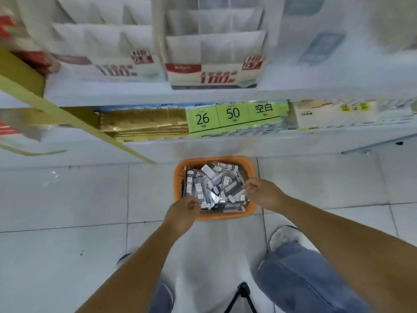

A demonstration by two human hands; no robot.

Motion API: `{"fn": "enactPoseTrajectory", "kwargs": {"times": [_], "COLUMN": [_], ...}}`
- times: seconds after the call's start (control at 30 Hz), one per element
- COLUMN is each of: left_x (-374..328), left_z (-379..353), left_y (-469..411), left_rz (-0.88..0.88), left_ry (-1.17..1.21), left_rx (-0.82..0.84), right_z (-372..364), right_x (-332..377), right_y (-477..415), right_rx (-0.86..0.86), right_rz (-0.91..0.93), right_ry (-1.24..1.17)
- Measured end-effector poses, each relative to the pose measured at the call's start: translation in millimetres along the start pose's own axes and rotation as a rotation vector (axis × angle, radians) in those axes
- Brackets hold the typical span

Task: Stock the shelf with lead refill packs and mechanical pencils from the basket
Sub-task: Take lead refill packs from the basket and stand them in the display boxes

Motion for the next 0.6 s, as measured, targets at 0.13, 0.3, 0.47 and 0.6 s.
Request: {"fn": "enactPoseTrajectory", "kwargs": {"times": [0.13, 0.3, 0.47, 0.6], "left_x": [71.7, 128.3, 135.2, 132.8], "left_z": [-36.6, -81.4, -91.3, -102.1], "left_y": [-82.4, -147.2, -155.0, -151.7], "left_rz": [-0.037, -0.149, -0.223, -0.231], "left_ry": [-0.030, -0.181, -0.346, -0.424], "left_rx": [-0.054, -0.146, -0.399, -0.411], "right_z": [-56.9, -94.5, -98.9, -105.0], "right_x": [-21.7, -43.1, -44.2, -43.2], "right_y": [-95.7, -173.3, -192.1, -193.4], "right_rx": [0.019, -0.123, -0.292, -0.377], "right_rz": [0.119, 0.265, 0.408, 0.431], "right_ry": [0.185, 0.637, 0.674, 0.615]}}
Point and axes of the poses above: each hand's wrist, its own y-axis away from the middle knuckle, its own z-axis out of the back of the hand, x = y × z, the point moved 8 cm from there along -y, towards the middle knuckle, and after that the axes turned 15 degrees about -z, right-handed, at the moved point
